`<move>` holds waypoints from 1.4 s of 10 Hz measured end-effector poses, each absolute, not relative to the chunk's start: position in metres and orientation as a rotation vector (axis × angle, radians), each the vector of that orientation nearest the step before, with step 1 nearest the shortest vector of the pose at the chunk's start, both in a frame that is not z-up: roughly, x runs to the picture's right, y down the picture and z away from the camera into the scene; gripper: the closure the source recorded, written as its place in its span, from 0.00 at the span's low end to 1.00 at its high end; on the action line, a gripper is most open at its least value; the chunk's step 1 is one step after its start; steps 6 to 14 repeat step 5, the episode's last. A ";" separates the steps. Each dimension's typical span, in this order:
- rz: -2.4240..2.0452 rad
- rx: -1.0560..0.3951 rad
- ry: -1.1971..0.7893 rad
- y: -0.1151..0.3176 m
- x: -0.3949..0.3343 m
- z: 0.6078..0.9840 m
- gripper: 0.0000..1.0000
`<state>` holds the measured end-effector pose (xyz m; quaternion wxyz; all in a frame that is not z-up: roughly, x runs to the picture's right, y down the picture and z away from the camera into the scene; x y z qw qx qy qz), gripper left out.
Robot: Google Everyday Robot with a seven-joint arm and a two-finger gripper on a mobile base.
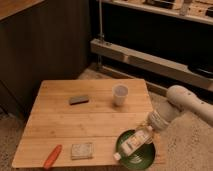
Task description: Place the bottle in the ceramic bowl
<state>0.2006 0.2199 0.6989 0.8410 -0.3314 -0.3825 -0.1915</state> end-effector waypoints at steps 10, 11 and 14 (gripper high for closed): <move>-0.442 -0.757 -0.818 0.221 0.205 0.701 0.22; -0.442 -0.757 -0.818 0.221 0.205 0.701 0.22; -0.442 -0.757 -0.818 0.221 0.205 0.701 0.22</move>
